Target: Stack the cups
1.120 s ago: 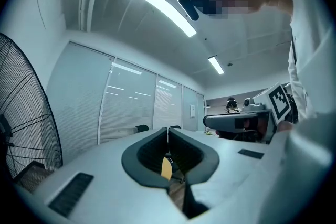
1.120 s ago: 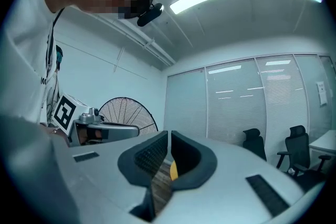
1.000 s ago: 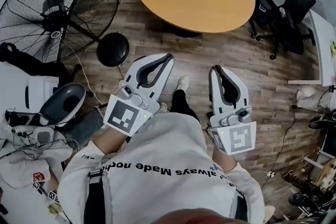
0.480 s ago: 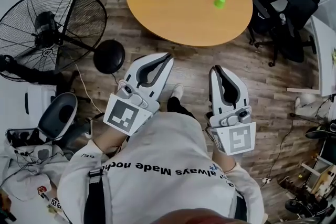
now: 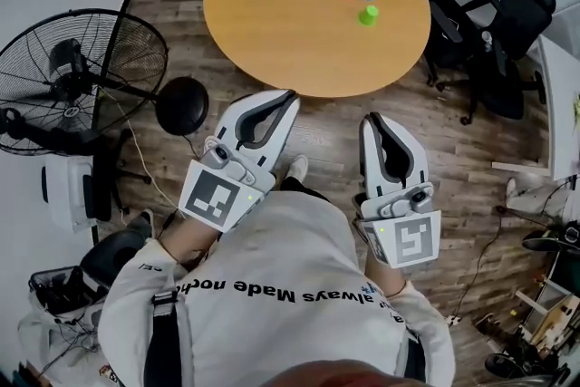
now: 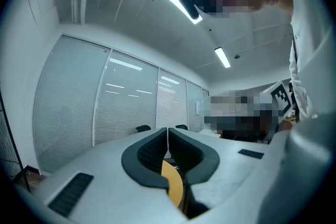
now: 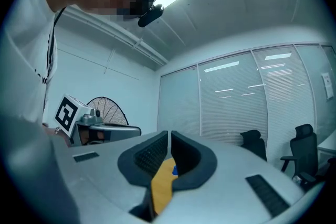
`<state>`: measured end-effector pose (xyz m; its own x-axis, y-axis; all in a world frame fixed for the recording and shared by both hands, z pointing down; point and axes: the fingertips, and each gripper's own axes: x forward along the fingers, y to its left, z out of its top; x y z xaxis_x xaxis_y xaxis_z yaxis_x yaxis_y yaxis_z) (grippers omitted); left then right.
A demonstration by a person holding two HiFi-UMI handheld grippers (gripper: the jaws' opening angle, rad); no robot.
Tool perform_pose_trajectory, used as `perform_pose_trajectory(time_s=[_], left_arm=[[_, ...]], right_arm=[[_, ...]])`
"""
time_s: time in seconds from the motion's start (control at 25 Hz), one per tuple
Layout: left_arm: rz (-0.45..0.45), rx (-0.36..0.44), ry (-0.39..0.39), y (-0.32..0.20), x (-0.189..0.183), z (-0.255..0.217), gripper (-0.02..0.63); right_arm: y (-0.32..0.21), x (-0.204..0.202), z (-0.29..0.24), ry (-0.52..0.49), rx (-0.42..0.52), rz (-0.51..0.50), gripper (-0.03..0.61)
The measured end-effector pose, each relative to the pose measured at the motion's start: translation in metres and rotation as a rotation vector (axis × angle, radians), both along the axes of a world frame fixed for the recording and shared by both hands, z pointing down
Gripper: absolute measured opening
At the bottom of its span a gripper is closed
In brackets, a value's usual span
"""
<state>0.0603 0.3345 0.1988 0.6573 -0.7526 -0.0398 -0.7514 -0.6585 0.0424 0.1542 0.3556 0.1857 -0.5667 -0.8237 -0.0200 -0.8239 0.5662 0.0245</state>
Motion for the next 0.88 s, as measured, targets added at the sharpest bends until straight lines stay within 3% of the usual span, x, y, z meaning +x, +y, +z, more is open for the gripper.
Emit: perform_pose_trajectory(time_s=[0.28, 0.56, 0.88], left_arm=[[-0.021, 0.002, 0.001, -0.030, 0.022, 0.004, 0.029], [-0.039, -0.026, -0.030, -0.060, 0.028, 0.013, 0.029], [-0.042, -0.022, -0.006, -0.097, 0.021, 0.013, 0.029]], right_arm=[[-0.032, 0.025, 0.011, 0.017, -0.022, -0.010, 0.043], [-0.064, 0.032, 0.016, 0.012, -0.045, -0.034, 0.043], [-0.102, 0.023, 0.017, 0.023, -0.032, -0.038, 0.043]])
